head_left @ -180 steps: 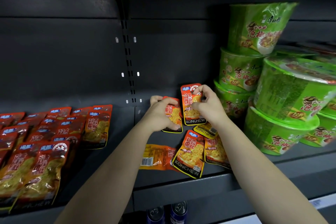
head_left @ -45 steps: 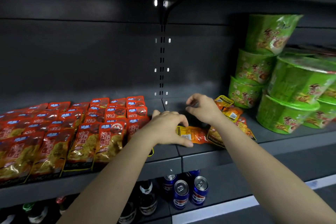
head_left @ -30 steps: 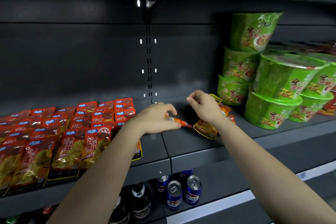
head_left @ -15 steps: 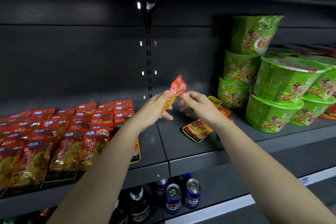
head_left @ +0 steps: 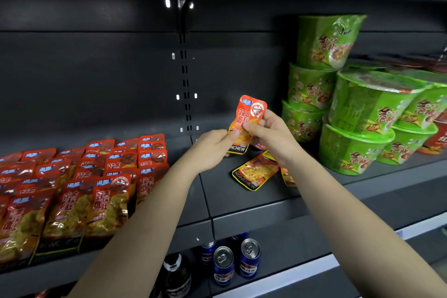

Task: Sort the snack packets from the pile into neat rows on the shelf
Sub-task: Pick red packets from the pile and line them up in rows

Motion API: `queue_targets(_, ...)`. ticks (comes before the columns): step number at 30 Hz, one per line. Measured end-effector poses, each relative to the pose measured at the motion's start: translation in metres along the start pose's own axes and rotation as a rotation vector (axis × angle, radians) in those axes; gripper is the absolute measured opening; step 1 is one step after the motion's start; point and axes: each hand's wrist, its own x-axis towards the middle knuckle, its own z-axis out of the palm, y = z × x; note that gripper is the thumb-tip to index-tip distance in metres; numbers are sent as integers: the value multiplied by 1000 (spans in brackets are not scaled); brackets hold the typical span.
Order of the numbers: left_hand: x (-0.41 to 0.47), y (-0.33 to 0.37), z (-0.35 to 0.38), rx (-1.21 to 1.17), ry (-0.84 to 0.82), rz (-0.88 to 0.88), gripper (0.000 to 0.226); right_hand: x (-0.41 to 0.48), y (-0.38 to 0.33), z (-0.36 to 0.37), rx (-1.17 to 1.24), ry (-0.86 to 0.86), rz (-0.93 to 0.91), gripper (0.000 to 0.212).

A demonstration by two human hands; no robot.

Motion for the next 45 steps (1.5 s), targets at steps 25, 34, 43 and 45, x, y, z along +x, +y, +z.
queue_targets(25, 9, 23, 40, 285, -176, -68, 111, 16, 16, -39, -258, 350, 7, 25)
queue_targets(34, -12, 1, -17, 292, 119, -91, 82, 30, 13, 1, -223, 316, -5, 25)
queue_targets(43, -45, -24, -82, 204, 342, -105, 73, 33, 17, 49, -186, 158, 80, 32)
queue_targets(45, -51, -28, -92, 264, 369, -122, 72, 31, 15, 61, -161, 110, 81, 26)
